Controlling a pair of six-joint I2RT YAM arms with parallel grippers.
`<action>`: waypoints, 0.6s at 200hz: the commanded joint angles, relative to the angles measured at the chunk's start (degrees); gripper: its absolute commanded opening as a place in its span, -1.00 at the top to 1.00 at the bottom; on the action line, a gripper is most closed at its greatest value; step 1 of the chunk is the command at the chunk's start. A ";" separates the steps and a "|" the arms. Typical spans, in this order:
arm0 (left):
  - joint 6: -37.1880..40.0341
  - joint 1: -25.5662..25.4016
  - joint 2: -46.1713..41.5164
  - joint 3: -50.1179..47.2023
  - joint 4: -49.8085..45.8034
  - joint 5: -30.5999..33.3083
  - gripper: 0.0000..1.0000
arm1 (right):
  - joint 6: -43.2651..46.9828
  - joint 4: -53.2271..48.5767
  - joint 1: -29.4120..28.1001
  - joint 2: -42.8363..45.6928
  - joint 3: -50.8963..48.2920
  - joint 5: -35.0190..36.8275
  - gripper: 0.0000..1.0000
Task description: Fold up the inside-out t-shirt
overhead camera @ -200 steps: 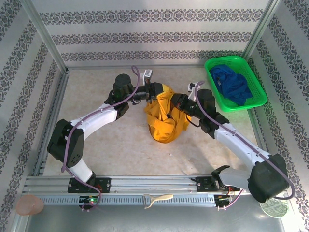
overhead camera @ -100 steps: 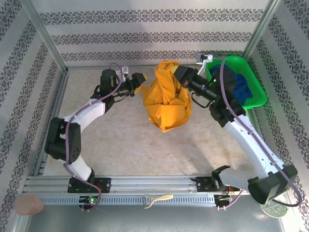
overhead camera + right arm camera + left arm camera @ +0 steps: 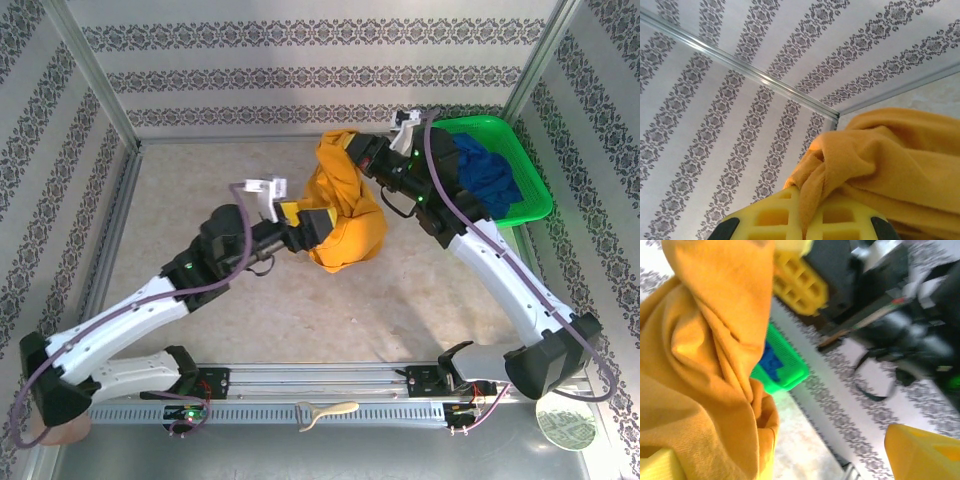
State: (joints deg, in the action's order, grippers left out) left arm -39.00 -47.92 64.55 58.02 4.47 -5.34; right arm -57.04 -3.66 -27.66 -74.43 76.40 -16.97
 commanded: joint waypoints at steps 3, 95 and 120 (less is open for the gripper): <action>2.66 -0.94 9.27 0.34 0.38 6.29 -0.80 | 2.17 1.66 -1.41 0.67 3.71 3.17 1.00; 6.66 13.09 21.14 -9.36 -2.71 12.74 0.27 | 3.95 -2.64 0.98 3.76 13.48 4.11 1.00; 11.29 21.24 17.01 -11.65 -4.76 7.29 -0.17 | 4.70 -3.62 0.46 4.85 13.03 4.77 1.00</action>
State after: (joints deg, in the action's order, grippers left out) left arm -33.63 -34.13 87.20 48.66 2.55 7.20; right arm -54.39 -8.80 -26.89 -72.62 87.39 -13.21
